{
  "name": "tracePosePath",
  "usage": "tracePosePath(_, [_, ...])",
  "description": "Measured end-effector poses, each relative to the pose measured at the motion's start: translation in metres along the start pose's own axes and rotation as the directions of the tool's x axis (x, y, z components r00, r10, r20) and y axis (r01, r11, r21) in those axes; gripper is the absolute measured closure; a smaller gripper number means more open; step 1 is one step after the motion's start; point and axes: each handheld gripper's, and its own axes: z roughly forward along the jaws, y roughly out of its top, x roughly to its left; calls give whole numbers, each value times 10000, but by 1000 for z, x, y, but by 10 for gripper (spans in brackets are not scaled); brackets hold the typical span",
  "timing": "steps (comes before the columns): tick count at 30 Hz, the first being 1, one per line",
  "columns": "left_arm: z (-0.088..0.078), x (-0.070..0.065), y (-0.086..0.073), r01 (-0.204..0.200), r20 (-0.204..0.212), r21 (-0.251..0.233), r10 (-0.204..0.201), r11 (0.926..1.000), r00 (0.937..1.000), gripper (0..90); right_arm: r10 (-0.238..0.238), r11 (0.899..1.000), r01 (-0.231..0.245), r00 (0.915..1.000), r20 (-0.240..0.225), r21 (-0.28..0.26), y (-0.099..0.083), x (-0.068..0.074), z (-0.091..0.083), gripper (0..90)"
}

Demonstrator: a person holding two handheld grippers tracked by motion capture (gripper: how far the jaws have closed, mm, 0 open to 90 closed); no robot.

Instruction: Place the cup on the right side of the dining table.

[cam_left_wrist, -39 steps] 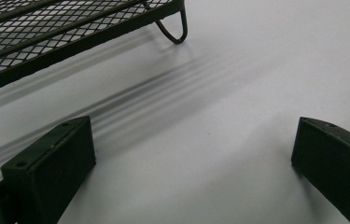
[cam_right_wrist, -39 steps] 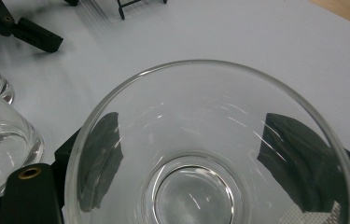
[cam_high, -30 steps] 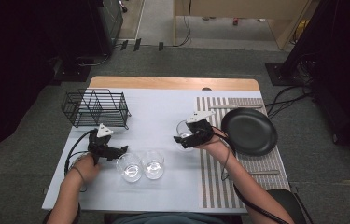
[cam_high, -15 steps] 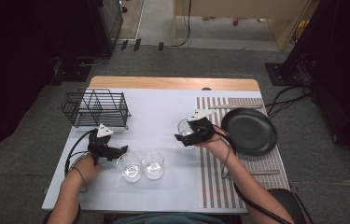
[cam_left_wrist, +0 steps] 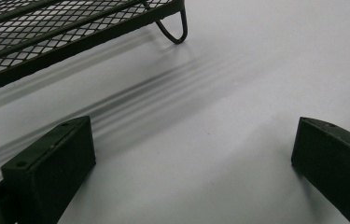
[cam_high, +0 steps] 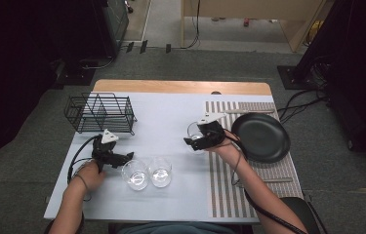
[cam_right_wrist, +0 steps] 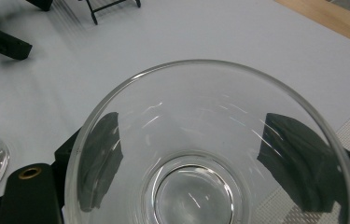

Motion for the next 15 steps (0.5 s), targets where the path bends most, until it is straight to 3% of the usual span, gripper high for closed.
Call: tracePosePath(15, [0, 0, 0, 0, -10, 17, 0, 10000, 10000, 0, 294, 9994, -289, 9991, 303, -176, 2, -12, -8, 188])
